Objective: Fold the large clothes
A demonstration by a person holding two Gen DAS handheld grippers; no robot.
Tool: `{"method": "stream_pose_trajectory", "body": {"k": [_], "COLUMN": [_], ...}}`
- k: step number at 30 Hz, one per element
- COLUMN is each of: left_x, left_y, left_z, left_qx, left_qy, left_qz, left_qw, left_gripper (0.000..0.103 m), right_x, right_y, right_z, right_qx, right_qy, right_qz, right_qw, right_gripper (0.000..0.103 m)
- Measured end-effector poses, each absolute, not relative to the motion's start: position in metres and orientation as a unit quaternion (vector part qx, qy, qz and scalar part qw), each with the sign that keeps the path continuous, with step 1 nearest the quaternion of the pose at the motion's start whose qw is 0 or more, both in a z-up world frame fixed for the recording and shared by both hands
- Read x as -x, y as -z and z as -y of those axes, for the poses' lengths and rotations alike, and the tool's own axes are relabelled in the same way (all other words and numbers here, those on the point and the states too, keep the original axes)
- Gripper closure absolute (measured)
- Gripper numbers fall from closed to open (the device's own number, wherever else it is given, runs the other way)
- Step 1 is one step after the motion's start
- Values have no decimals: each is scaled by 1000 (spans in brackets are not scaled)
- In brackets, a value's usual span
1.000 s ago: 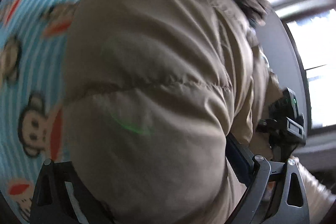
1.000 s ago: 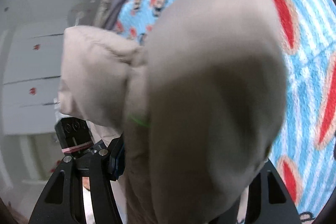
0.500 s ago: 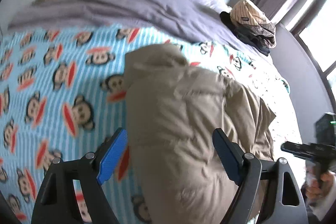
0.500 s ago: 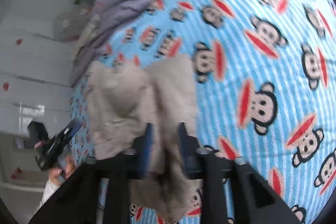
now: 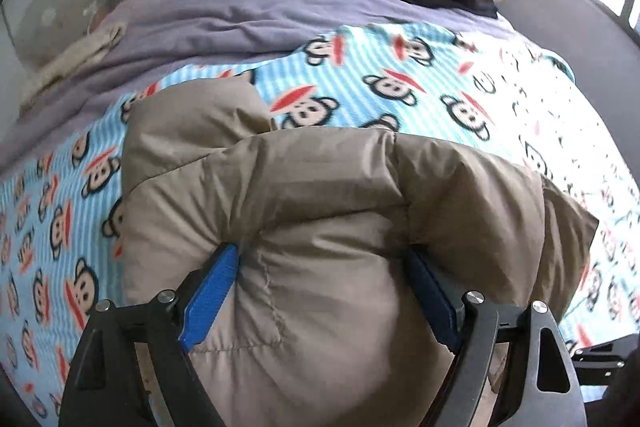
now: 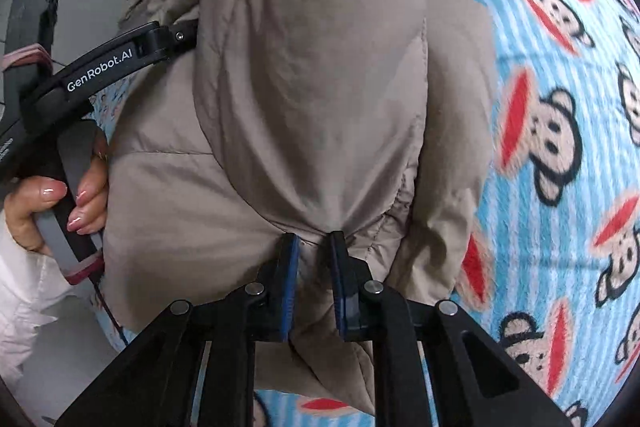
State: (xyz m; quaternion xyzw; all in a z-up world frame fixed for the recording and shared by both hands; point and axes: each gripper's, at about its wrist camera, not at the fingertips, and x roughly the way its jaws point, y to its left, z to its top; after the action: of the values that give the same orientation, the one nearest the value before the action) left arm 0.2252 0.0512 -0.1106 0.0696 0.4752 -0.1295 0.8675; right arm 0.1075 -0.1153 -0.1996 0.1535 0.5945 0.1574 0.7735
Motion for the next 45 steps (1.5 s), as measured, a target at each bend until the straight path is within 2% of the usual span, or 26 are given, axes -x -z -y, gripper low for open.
{"method": "stream_pose_trajectory", "body": {"k": [4, 9, 11, 14, 16, 19, 36, 45], "left_x": [-225, -229, -230, -231, -233, -237, -236, -204], "left_y": [113, 114, 115, 116, 117, 121, 124, 84], "left_z": [-48, -55, -52, -50, -49, -45, -38, -63], "left_qx": [-75, -59, -62, -63, -59, -64, -85, -59], "left_qy": [123, 124, 120, 115, 112, 105, 96, 107], "left_qz": [-478, -485, -485, -486, -490, -494, -497, -503], "left_qw": [866, 864, 864, 864, 863, 861, 858, 856], "left_gripper": [18, 18, 18, 18, 18, 18, 17, 17], "right_x": [-112, -117, -139, -187, -209, -217, -217, -207], "right_y": [188, 118, 104, 127, 166, 190, 191, 164], "right_z": [125, 137, 133, 125, 131, 134, 120, 117], "right_qx": [-182, -168, -163, -144, -174, -219, -165, -152], "right_qy": [-143, -134, -123, -73, -55, -53, -47, -43], "right_qz": [-594, -488, -468, -506, -551, -559, -569, -570], "right_qw": [770, 846, 860, 847, 814, 798, 804, 807], "right_gripper": [87, 87, 87, 87, 88, 89, 89, 85]}}
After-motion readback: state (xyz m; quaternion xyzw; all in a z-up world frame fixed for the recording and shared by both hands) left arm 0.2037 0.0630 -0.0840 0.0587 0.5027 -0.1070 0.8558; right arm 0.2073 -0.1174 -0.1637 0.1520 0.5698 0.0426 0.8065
